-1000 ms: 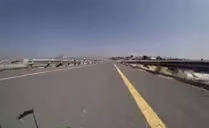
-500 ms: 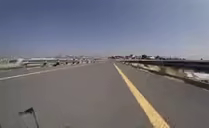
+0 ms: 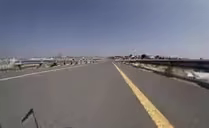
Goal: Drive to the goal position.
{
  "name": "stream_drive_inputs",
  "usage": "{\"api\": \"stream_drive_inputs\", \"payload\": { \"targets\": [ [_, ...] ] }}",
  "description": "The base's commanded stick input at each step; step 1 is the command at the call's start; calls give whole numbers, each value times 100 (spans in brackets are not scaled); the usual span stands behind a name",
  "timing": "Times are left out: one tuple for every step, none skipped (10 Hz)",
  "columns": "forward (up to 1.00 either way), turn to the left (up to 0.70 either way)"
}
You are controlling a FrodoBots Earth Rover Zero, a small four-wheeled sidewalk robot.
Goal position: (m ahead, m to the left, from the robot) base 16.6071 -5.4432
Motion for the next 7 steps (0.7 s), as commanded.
{"api": "stream_drive_inputs", "payload": {
  "targets": [
    [100,0],
    [100,0],
    [100,0],
    [100,0],
    [100,0],
    [100,0],
    [100,0]
  ]
}}
